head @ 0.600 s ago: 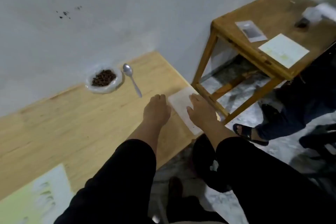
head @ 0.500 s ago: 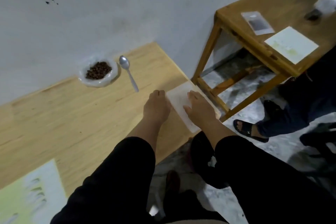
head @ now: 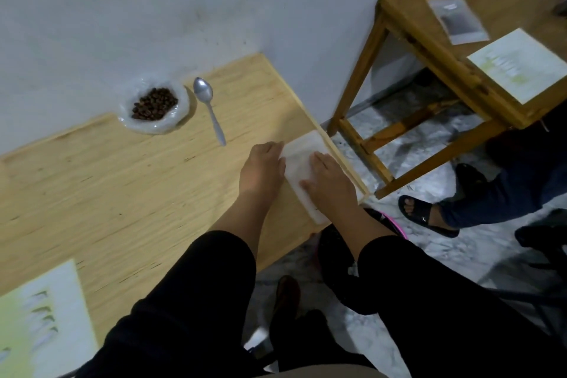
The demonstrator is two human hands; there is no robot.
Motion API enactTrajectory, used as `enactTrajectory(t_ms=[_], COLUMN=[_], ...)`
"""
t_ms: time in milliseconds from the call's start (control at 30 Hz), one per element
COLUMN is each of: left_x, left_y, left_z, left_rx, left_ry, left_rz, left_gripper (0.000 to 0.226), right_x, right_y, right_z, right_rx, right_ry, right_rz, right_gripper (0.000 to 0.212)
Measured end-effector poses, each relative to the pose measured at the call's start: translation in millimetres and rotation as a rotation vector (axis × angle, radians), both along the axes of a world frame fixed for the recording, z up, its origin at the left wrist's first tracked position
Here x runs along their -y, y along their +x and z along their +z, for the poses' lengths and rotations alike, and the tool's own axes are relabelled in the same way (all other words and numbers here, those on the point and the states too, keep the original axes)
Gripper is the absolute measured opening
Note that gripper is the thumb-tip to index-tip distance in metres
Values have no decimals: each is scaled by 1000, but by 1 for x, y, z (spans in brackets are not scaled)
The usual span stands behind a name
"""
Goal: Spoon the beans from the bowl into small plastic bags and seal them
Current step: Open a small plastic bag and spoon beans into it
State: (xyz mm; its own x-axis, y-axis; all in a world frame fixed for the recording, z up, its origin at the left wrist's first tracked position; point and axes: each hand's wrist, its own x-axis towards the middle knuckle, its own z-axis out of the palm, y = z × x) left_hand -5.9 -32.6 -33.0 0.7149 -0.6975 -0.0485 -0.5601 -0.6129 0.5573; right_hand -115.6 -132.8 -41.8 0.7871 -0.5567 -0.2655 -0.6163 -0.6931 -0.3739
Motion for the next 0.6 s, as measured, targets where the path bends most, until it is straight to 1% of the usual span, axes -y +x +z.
enactTrajectory(t_ms=[100, 233, 433, 500, 600], left_x=[0, -1, 0, 1, 3], left_y=[-1, -6, -6, -3, 4], left_z=[-1, -3, -1, 4, 17], left_rx=[48, 123, 48, 23, -8], left_ry=[-62, -123, -136, -135, -158], left_rz=[5, -41, 24, 24, 42], left_gripper=[38, 33, 31, 31, 31], right_x=[-1, 1, 1, 3, 7], right_y=[-1, 0, 1, 1, 7], right_z=[1, 2, 3, 10, 27], right_rx=[14, 1, 6, 56, 239], right_ry=[17, 29, 19, 19, -54], right_rz=[-6, -15, -20, -24, -24], right_gripper=[63, 63, 63, 59, 53])
